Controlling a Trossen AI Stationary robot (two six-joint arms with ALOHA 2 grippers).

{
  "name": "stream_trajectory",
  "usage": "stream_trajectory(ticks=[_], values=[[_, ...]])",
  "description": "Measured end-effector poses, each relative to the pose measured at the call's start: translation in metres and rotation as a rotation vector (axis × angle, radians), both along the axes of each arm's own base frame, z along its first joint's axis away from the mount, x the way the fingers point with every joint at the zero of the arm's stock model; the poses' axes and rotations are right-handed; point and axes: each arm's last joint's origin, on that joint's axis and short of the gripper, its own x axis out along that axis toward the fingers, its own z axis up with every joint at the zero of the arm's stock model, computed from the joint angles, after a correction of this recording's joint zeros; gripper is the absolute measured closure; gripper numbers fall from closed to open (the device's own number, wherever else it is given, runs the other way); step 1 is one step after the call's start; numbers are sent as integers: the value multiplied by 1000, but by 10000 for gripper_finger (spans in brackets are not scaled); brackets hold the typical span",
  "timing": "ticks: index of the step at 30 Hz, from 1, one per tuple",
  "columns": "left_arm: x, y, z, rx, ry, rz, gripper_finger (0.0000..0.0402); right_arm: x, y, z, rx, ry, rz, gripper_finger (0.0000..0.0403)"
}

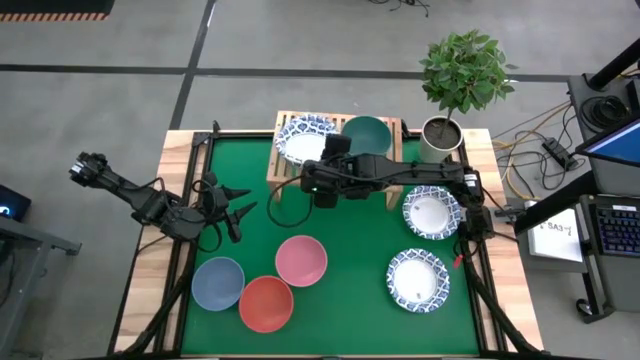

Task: Place and stack bowls onto a shelf
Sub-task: Stack the white patterned bowl on top of the white patterned bowl on the shelf

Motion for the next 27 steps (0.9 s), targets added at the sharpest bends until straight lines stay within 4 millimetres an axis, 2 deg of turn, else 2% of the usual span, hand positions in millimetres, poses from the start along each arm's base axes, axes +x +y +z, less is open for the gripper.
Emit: stream_trajectory(ticks=[9,15,22,27], values=[[0,0,0,0,0,0,247,-4,-1,26,-1,-164,-1,228],[0,0,0,0,0,0,247,1,-5,35,64,-249,95,264],[0,0,0,0,1,0,247,3,-30,15,119,-224,64,331],[0,0,0,0,1,0,247,7,-40,-1,105,-211,65,369]])
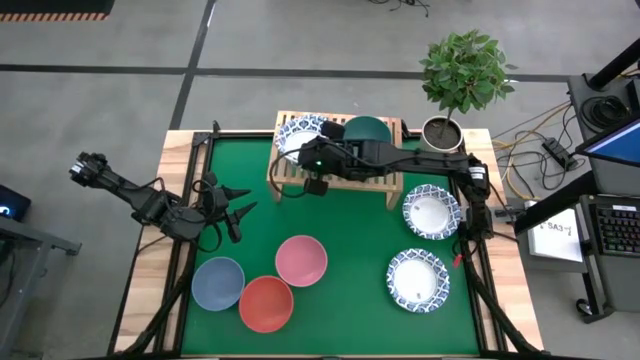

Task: Place and stack bowls onto a shelf
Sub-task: Stack the white patterned bowl on top of the white patterned bowl on the shelf, then stack the pink bowl on top of the green bowl on the shelf

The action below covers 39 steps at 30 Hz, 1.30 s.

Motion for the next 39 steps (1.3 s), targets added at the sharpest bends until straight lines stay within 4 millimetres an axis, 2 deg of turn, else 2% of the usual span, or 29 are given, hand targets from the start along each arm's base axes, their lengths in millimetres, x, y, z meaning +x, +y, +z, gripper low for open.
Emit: stream_trajectory(ticks=[4,9,13,17,25,28,31,33,39], values=[[0,0,0,0,0,0,247,1,-1,-2,-45,17,7,385],[0,0,0,3,2,-1,247,3,3,15,-59,-60,19,393],[0,0,0,3,2,-1,247,8,6,17,-25,-116,87,394],[0,0,0,3,2,-1,247,14,7,9,17,-162,148,394],[0,0,0,2,1,-1,247,15,1,-20,36,-108,119,394],[0,0,0,3,2,-1,247,17,-1,-23,25,-118,122,394],[0,0,0,3,2,-1,247,15,0,-17,9,-124,136,394],[0,0,0,3,2,-1,247,12,7,-6,0,-142,154,394],[1,-1,0,-13,-1,-24,247,-22,47,30,22,-149,232,394]])
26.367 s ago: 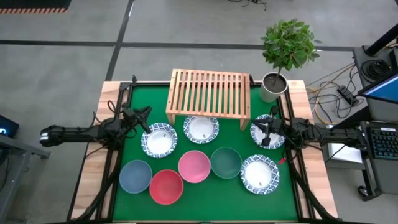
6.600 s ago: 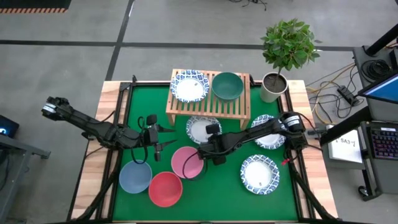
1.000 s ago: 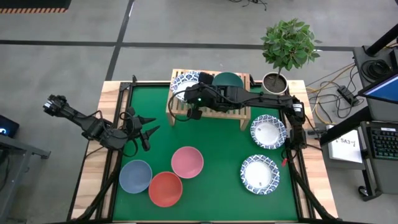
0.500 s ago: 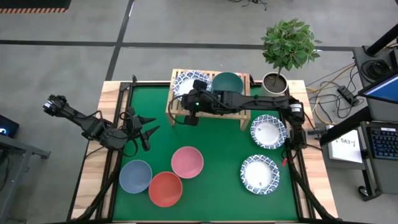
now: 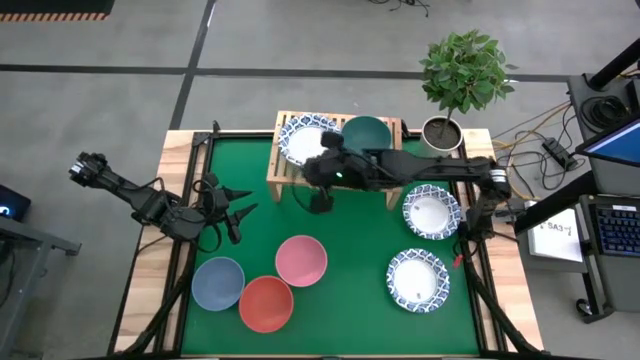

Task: Place and stack bowls onto a shelf
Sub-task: Stack the pink bowl on top of the green bowl on the shelf

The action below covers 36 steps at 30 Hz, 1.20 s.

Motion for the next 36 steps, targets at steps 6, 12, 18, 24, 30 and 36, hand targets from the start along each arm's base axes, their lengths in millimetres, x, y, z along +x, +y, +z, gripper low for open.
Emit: stream_trajectory(ticks=[6,12,18,24,30,36], values=[[4,-4,7,-39,-55,-87,247,-45,54,4,71,8,97,394],[21,-15,15,-30,-130,-202,247,-100,92,-9,137,-46,204,394],[47,-31,13,-54,-159,-293,247,-149,105,-33,188,-148,294,394],[80,-49,20,-108,-114,-303,247,-187,94,-58,220,-237,329,394],[115,-69,27,-126,20,-327,247,-217,86,-79,285,-316,430,394],[145,-87,27,-167,214,-344,233,-237,81,-101,297,-344,473,394]])
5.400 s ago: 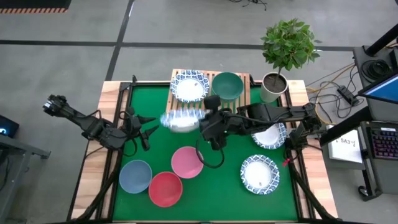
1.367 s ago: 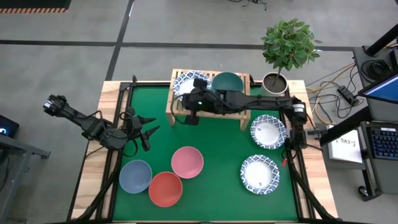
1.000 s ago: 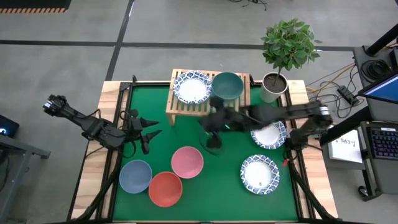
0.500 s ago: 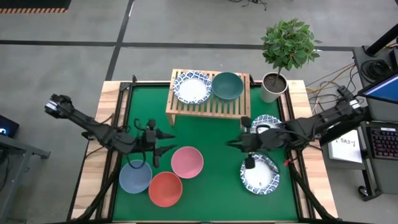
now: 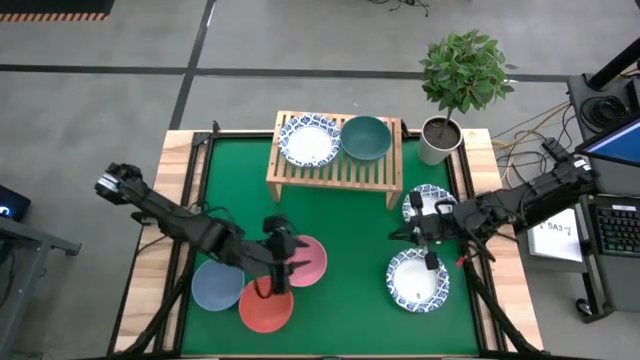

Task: Place and stack bowls onto a shelf
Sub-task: Stack the pink bowl on top of the green bowl on the shelf

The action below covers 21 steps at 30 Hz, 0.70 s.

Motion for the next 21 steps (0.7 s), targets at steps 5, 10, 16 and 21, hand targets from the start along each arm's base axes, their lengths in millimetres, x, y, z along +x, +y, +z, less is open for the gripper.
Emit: stream_trajectory(ticks=[5,10,16,21], values=[[18,-9,-6,-2,159,36,201,-10,-4,-10,4,-26,7,394],[34,-16,-20,5,290,18,183,-16,-6,-12,-24,-62,16,394],[55,-23,-49,-94,431,-64,189,-19,-7,-18,-32,-53,22,394],[67,-21,-72,-140,515,-64,194,-19,-7,-24,-32,-35,20,394]])
